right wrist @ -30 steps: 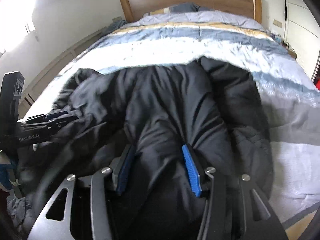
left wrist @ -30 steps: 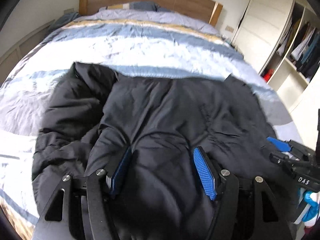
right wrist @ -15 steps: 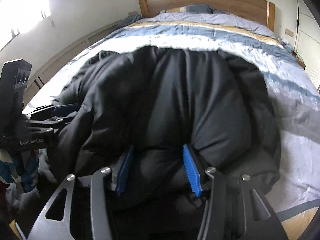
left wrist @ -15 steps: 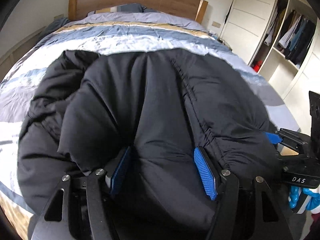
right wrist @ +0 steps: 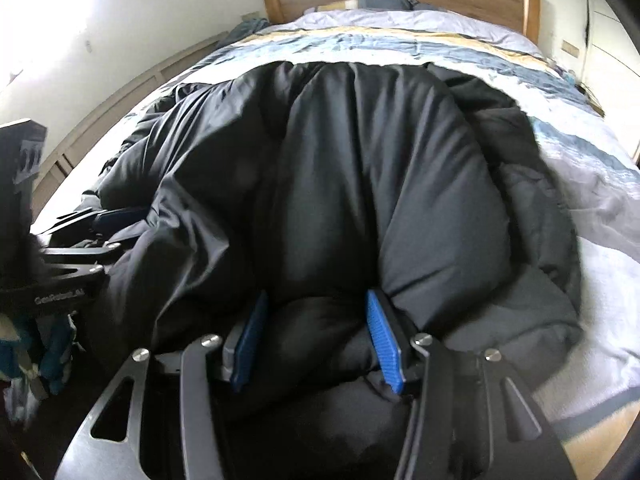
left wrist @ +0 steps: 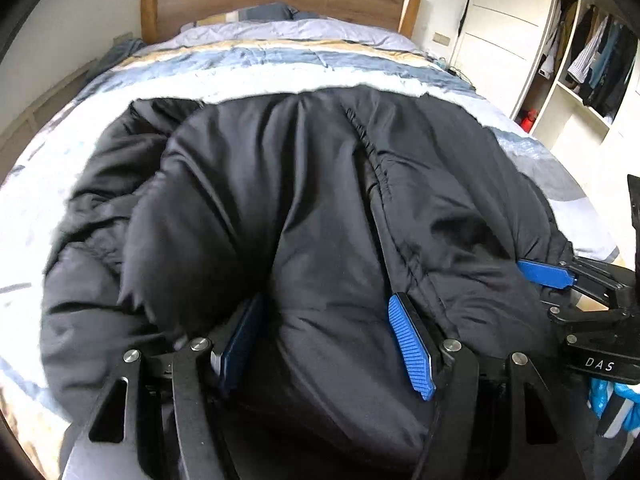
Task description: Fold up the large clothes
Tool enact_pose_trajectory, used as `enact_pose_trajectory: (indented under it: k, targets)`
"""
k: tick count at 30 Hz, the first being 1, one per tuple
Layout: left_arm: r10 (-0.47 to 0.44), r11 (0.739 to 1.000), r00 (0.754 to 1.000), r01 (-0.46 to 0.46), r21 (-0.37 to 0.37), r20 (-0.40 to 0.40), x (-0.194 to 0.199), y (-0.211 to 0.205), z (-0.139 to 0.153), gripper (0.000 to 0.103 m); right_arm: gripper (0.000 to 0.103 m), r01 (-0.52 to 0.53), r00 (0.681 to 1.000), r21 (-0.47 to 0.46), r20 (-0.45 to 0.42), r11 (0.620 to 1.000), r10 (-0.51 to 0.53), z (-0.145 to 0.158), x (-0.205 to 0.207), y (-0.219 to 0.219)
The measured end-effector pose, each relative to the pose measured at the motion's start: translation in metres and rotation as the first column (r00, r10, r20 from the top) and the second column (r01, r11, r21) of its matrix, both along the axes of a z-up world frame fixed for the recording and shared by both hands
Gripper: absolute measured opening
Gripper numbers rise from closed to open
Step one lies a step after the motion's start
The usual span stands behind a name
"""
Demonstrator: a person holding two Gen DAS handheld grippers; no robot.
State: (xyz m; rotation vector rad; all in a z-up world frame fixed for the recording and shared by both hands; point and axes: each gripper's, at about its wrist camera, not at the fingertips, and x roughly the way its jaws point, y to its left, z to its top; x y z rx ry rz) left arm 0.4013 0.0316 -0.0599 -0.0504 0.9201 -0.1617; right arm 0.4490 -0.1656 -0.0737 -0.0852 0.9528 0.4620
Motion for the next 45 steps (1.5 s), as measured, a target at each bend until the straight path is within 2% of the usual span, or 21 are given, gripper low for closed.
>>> enact_pose_trajectory:
  k: [3,11,19,27,34,45]
  targets:
    - [0.026,0.999,0.999,-0.026,0.028,0.022,-0.019,-0.001,0.016,0.071,0.049,0.017,1.0,-0.026,0.003,1.0,-0.017,0.014,-0.018,-0.003]
    - [0.117,0.988,0.983,-0.129,0.081,0.141,-0.09,0.005,0.068,0.084,0.053,0.074,0.996,-0.012,0.05,0.997,-0.073,0.056,-0.081,-0.018]
    - [0.145,0.978,0.958,-0.176,0.111,0.246,-0.157,0.003,0.11,0.09,0.056,0.079,0.989,0.006,0.124,0.997,-0.08,0.088,-0.149,-0.013]
    - [0.142,0.976,0.943,-0.183,0.114,0.302,-0.213,0.005,0.125,0.094,0.063,0.079,0.979,0.002,0.188,0.997,-0.078,0.109,-0.2,-0.015]
    - [0.154,0.971,0.924,-0.206,0.118,0.349,-0.251,0.015,0.133,0.097,0.071,0.109,0.97,-0.003,0.219,0.994,-0.106,0.12,-0.228,-0.026]
    - [0.198,0.967,0.909,-0.243,0.079,0.367,-0.284,0.04,0.135,0.102,0.073,0.195,0.957,0.009,0.215,0.981,-0.192,0.119,-0.264,-0.067]
